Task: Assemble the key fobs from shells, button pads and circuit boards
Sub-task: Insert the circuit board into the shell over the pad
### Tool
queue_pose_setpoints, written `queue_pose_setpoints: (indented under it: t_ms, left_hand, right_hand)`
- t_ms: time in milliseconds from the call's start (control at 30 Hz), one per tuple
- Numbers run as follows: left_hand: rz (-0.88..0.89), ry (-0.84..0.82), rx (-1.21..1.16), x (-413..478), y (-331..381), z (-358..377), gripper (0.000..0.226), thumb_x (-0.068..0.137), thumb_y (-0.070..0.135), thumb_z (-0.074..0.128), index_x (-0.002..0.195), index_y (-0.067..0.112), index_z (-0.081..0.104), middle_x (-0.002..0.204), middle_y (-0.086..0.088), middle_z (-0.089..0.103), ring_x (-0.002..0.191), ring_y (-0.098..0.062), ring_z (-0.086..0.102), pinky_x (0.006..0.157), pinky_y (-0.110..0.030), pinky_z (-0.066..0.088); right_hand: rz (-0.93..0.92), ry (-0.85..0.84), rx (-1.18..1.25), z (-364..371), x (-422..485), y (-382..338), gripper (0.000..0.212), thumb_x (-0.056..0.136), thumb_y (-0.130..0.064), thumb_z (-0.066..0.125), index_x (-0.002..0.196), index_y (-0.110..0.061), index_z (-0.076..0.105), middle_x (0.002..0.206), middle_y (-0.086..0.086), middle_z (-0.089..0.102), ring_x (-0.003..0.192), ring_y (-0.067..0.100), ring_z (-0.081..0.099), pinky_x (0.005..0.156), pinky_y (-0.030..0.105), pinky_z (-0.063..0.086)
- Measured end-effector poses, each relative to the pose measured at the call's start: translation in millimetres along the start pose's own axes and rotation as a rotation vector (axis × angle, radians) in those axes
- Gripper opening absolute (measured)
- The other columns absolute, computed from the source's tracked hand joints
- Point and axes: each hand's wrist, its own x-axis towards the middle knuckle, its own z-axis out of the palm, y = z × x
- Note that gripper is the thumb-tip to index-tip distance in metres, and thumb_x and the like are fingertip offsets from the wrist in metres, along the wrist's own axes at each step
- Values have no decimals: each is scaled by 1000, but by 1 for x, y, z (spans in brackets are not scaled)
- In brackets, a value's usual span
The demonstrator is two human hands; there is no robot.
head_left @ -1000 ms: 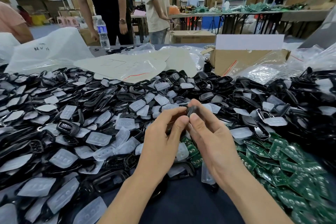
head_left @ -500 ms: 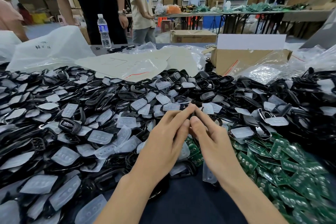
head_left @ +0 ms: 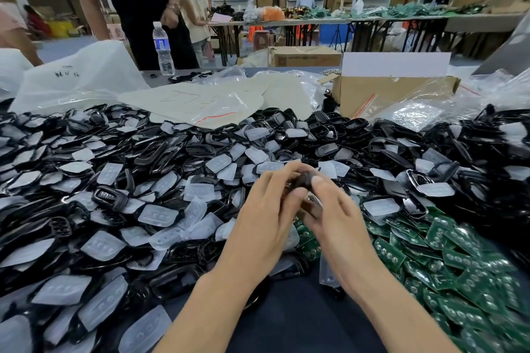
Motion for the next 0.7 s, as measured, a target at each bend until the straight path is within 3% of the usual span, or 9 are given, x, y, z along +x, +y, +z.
queue_pose_setpoints:
  t_ms: [133,233,333,433,533,700]
  left_hand:
    - [40,94,102,0,-1,3,30,98,48,47,127,40,51,116,22,50,110,-6,54,88,-23,47]
    - [92,216,126,1,-1,5,20,98,38,51,114,28,60,111,18,52,103,-9,58,82,-30,52]
    - [78,243,116,1,0,5,21,97,37,53,111,25,64,109,19,52,104,-9,56,85,-29,50]
    - [51,252,102,2,2,5,23,95,35,56,112,24,66,109,22,51,106,-5,53,89,-21,46]
    - [39,271,74,2,3,6,20,93,19,65,113,21,69,108,19,51,104,-5,53,90,-14,43]
    - [-6,304,20,3,6,7,23,92,1,67,110,14,73,102,7,57,99,-13,58,83,-17,46]
  right_hand:
    - [219,55,374,0,5,-1,35,103,-28,52,90,-15,82,97,9,77,88,20,76,74,28,60]
    - [282,23,556,0,5,-1,26,90,-30,62,89,-10,79,95,12,73,82,22,74,74,31,61]
    - [313,-19,623,0,5,1,25,86,-31,65,87,-10,80,91,10,72,83,20,73,75,28,60]
    - [329,-16,659,2,5,2,27,86,-30,66,95,-8,79,96,11,71,86,19,72,78,28,59]
    - [331,-18,683,2,5,1,27,88,-29,65,100,-7,76,102,13,71,90,18,71,81,27,59]
    - [338,1,658,4,6,3,49,86,-33,64,123,-2,66,110,16,71,99,21,71,90,29,59]
